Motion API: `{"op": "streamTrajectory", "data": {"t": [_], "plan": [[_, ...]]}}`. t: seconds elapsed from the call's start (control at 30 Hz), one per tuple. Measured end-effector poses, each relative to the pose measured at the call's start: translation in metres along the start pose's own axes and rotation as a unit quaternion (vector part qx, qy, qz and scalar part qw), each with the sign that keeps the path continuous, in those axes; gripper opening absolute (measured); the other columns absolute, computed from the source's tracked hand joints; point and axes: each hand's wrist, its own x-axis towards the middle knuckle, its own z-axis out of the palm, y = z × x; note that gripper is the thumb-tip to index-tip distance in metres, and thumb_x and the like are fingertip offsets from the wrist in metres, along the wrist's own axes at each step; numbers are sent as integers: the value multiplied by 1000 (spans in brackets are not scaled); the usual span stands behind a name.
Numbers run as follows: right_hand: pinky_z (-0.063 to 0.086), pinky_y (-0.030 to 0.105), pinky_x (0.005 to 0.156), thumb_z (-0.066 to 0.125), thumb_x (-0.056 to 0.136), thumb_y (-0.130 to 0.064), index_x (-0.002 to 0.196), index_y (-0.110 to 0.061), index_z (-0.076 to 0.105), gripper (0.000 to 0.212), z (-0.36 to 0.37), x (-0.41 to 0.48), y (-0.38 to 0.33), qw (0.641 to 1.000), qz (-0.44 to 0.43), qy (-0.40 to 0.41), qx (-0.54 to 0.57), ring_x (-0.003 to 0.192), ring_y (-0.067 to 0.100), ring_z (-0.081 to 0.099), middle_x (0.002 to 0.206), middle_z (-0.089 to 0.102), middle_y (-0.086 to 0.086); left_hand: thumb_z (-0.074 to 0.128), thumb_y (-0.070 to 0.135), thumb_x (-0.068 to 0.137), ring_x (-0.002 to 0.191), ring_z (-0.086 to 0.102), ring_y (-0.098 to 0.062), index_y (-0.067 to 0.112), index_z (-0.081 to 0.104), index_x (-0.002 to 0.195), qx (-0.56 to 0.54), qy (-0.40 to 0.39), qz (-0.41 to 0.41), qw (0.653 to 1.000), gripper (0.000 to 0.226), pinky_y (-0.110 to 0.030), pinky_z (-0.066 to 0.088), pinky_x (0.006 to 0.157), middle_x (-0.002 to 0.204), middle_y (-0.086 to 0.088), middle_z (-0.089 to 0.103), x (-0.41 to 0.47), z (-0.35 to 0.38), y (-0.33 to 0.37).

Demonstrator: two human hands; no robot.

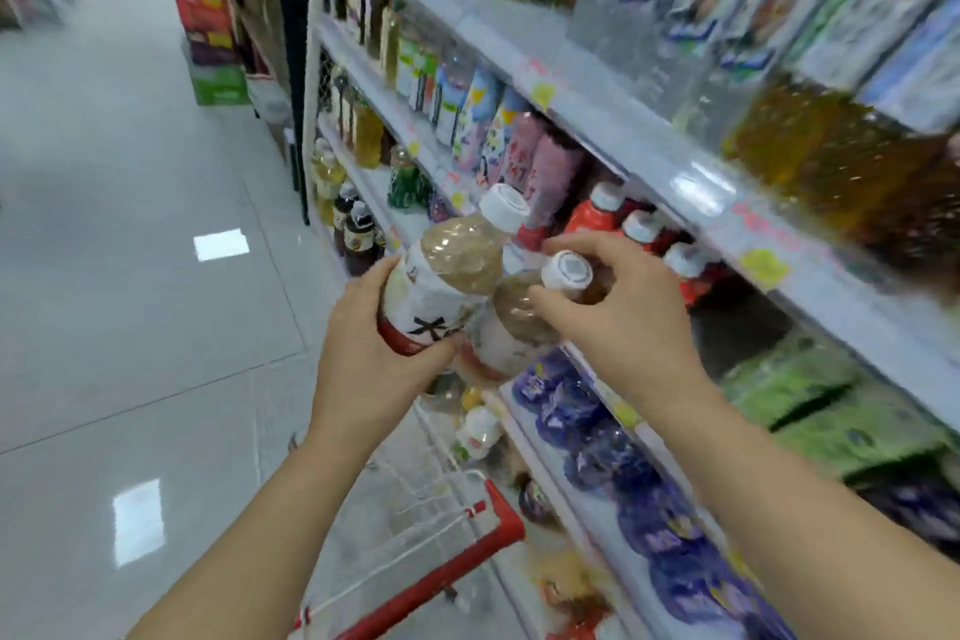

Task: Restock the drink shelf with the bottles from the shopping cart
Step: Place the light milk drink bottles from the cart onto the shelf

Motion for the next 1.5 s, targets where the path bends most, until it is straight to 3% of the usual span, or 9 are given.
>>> {"op": "streamTrajectory", "data": {"t": [0.1, 0.27, 0.43, 0.6, 0.73, 1.0, 1.17, 1.3, 1.5], "plan": [[41, 6, 66, 74, 70, -11, 89, -28, 64, 28, -76, -23, -37, 997, -36, 72, -2, 74, -2, 58, 86, 63, -16, 84, 35, 64, 113, 51, -12, 43, 43, 122, -36, -19, 64, 997, 71, -35, 46, 94, 115, 17, 52, -4, 20, 62], [37, 3, 61, 74, 74, -16, 94, -28, 62, 26, -183, -71, -73, 979, -61, 182, -62, 65, -7, 53, 78, 57, -19, 81, 49, 57, 107, 51, 9, 68, 38, 107, -135, -82, 170, 973, 69, -11, 44, 85, 116, 24, 52, -20, 63, 161], [35, 8, 55, 73, 75, -17, 93, -33, 59, 28, -259, -120, -88, 938, -84, 313, -123, 56, 3, 46, 69, 51, -16, 75, 50, 62, 114, 51, 1, 59, 37, 119, -179, -166, 269, 932, 69, -21, 47, 92, 120, 25, 51, -52, 109, 226], [38, 7, 63, 72, 77, -16, 96, -32, 55, 31, -290, -159, -86, 887, -98, 398, -213, 75, 0, 50, 88, 54, -15, 78, 43, 63, 117, 51, -11, 37, 42, 129, -188, -244, 326, 894, 76, -37, 48, 94, 123, 16, 52, -73, 149, 256], [38, 6, 63, 73, 76, -15, 98, -26, 58, 29, -300, -173, -77, 857, -73, 447, -244, 75, -2, 49, 90, 55, -8, 80, 44, 61, 119, 50, -10, 40, 43, 128, -193, -307, 331, 871, 77, -41, 48, 95, 123, 19, 53, -79, 169, 263], [36, 4, 71, 76, 75, -16, 102, -19, 62, 30, -305, -166, -46, 812, -9, 506, -292, 77, -9, 47, 90, 51, -7, 82, 41, 59, 118, 48, -1, 61, 38, 117, -177, -374, 339, 845, 75, -36, 46, 99, 120, 28, 50, -75, 177, 264], [35, 4, 65, 74, 76, -13, 101, -19, 62, 28, -303, -150, -34, 819, 22, 515, -252, 71, -3, 48, 86, 48, -9, 78, 52, 55, 119, 47, -1, 61, 38, 119, -185, -394, 330, 838, 76, -38, 46, 99, 122, 27, 50, -68, 177, 264], [34, 7, 67, 70, 80, -14, 114, -17, 61, 35, -308, -139, -26, 825, 68, 496, -263, 70, 0, 48, 91, 53, -7, 84, 38, 60, 116, 48, 3, 63, 39, 116, -196, -392, 324, 838, 76, -31, 46, 97, 119, 29, 51, -60, 177, 267], [34, 23, 85, 59, 89, -19, 128, -14, 46, 41, -329, -121, -12, 847, 139, 429, -283, 109, 23, 49, 118, 57, 9, 83, 43, 57, 111, 46, 13, 61, 39, 112, -223, -379, 288, 851, 73, -12, 39, 88, 117, 30, 51, -53, 181, 268]]}}
